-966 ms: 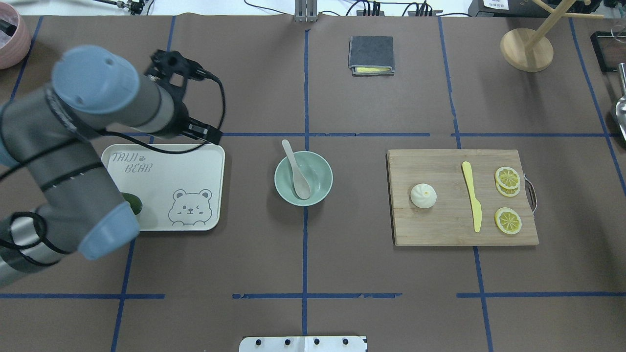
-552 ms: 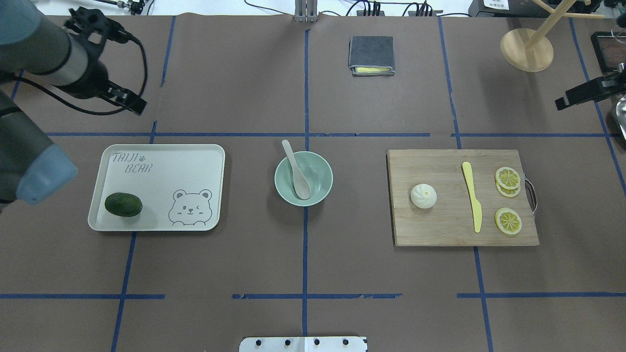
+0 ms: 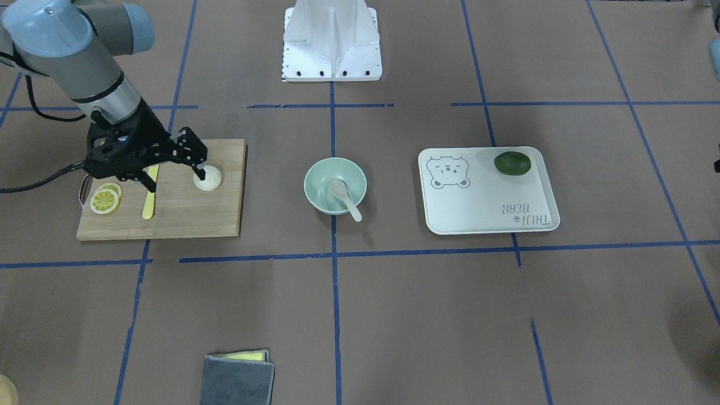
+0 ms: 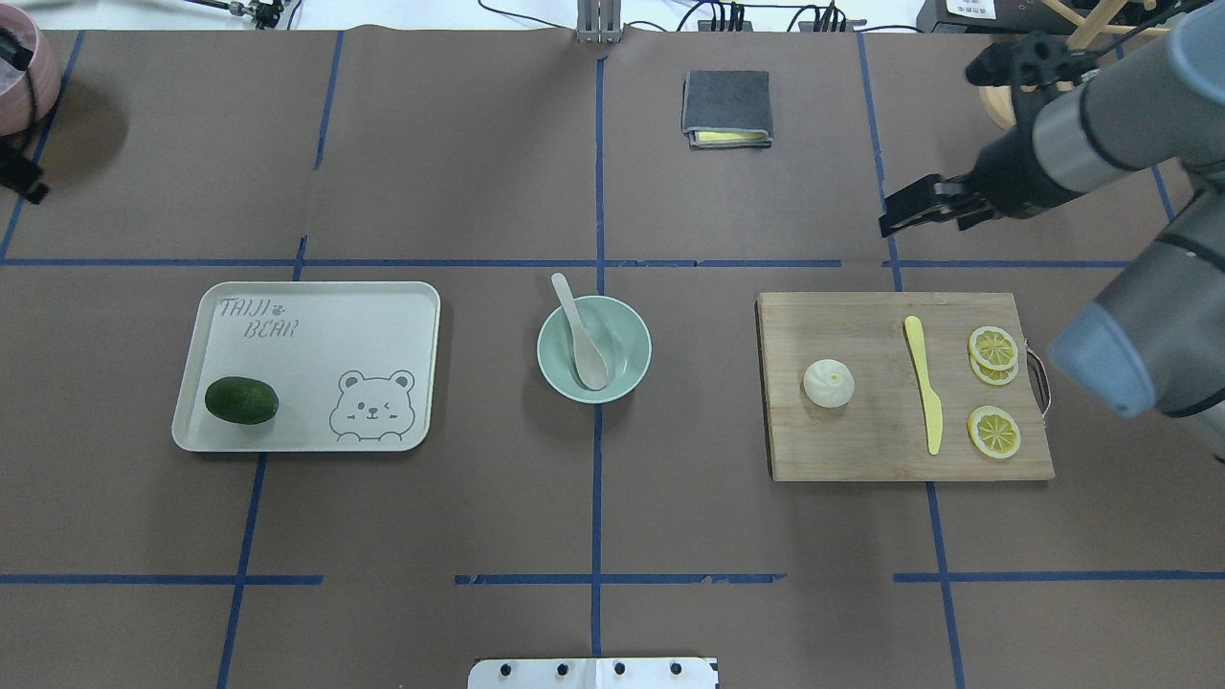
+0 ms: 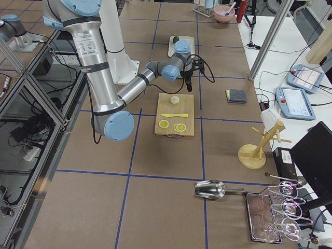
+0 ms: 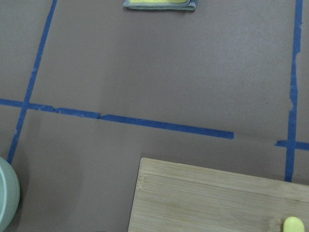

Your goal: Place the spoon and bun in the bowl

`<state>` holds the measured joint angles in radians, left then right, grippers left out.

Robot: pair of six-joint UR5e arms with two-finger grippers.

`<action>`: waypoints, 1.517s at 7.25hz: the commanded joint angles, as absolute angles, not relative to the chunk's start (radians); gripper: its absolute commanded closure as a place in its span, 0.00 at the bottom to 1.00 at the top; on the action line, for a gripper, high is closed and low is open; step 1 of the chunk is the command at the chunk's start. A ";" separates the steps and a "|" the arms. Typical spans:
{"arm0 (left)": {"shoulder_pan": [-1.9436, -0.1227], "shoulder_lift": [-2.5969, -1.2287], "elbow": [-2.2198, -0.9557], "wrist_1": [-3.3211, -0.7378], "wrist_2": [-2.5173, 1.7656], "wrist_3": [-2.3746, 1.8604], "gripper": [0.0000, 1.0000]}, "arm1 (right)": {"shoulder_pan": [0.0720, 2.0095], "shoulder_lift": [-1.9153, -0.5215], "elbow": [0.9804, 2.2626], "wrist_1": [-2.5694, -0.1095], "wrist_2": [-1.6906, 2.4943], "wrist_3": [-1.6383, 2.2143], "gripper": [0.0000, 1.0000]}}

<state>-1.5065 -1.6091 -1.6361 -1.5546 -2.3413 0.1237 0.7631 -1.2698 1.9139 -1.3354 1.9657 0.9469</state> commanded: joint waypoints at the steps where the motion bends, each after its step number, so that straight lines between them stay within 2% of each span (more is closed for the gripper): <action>1: -1.554 -1.532 -1.574 -1.604 -2.430 0.132 0.00 | 0.649 -1.311 1.911 -1.327 1.822 0.989 0.00; 4: -1.552 -1.532 -1.563 -1.605 -2.430 0.130 0.00 | 0.551 -1.325 1.890 -1.330 1.747 1.026 0.00; 5: -1.552 -1.525 -1.565 -1.605 -2.430 0.130 0.00 | 0.539 -1.325 1.888 -1.333 1.746 1.026 0.07; 6: -1.552 -1.523 -1.565 -1.605 -2.431 0.130 0.00 | 0.532 -1.331 1.887 -1.336 1.737 1.025 0.20; 7: -1.552 -1.523 -1.565 -1.605 -2.431 0.132 0.00 | 0.534 -1.338 1.887 -1.336 1.736 1.023 0.49; 8: -1.552 -1.522 -1.565 -1.605 -2.431 0.132 0.00 | 0.534 -1.341 1.888 -1.336 1.738 1.020 0.74; 10: -1.552 -1.522 -1.568 -1.606 -2.433 0.130 0.00 | 0.537 -1.339 1.888 -1.335 1.738 1.009 0.87; 11: -1.552 -1.522 -1.572 -1.606 -2.431 0.130 0.00 | 0.537 -1.338 1.890 -1.335 1.736 1.009 1.00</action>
